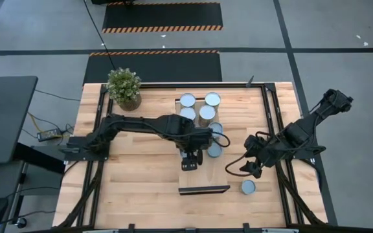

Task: Pick and place cans onto a shelf
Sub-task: Put the canned tomatoes on the shelf, then put the canned green peas on the shelf

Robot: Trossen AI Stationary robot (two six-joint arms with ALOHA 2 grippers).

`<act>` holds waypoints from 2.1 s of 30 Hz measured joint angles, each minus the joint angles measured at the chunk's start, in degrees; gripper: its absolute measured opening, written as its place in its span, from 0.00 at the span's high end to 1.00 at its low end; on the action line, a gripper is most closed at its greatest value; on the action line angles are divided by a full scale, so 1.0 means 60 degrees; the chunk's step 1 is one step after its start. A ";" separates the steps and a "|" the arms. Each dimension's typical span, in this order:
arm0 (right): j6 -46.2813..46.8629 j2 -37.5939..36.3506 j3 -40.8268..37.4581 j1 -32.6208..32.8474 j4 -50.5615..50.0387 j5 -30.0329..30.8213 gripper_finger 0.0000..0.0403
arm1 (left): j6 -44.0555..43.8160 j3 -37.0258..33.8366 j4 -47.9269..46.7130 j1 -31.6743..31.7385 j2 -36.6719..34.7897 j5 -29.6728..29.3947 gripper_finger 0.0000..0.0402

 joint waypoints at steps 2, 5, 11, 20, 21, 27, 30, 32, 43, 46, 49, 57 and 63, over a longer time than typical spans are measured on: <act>0.0092 0.0000 0.0000 0.0046 0.0013 0.0139 0.07 | 0.0138 0.0000 0.0337 -0.0023 -0.0002 -0.0009 0.21; 0.0201 0.0000 0.0000 0.0121 0.0017 0.0263 0.07 | 0.0211 0.0000 0.0514 -0.0044 0.0000 -0.0024 0.16; 0.0296 -0.0007 0.0004 0.0173 0.0052 0.0271 0.07 | 0.0275 -0.0004 0.0476 -0.0046 0.0000 0.0072 0.07; 0.0629 0.0038 0.0001 0.0667 -0.0187 0.0208 0.07 | 0.0265 0.0547 -0.0421 -0.0154 -0.0036 -0.0898 0.04; 0.0708 0.0094 -0.0077 0.0782 -0.0190 0.0204 0.07 | 0.0324 0.0506 -0.0377 -0.0212 -0.0112 -0.1029 0.04; 0.0832 0.1009 -0.0977 0.1457 0.0461 -0.1008 0.07 | 0.0673 0.0506 -0.0240 -0.0599 -0.0469 -0.2172 0.04; 0.0403 0.1679 -0.0975 0.1877 0.0603 -0.1187 0.07 | 0.0710 0.0501 -0.0200 -0.0698 -0.0583 -0.2438 0.04; 0.0006 0.2082 -0.0836 0.2230 0.0617 -0.0816 0.08 | 0.0673 0.0508 -0.0181 -0.0715 -0.0691 -0.2515 0.04; -0.1661 0.4010 -0.0812 0.3241 0.0671 -0.1086 0.07 | -0.0384 0.0510 -0.0429 -0.0825 -0.1533 -0.2692 0.04; -0.1921 0.4267 -0.0812 0.3252 0.1048 -0.1144 0.06 | -0.0558 0.0510 -0.0568 -0.0819 -0.1632 -0.2756 0.04; -0.2107 0.4509 -0.0812 0.3278 0.1245 -0.0760 0.04 | -0.0571 0.0510 -0.0742 -0.0819 -0.1639 -0.2754 0.04; -0.1479 0.5234 -0.0812 0.3296 0.1577 0.0208 0.05 | -0.0710 0.0510 -0.1044 -0.0819 -0.1676 -0.2753 0.04; -0.1420 0.5688 -0.0812 0.3296 0.2211 0.0190 0.16 | -0.0737 0.0510 -0.1224 -0.0819 -0.1676 -0.2749 0.04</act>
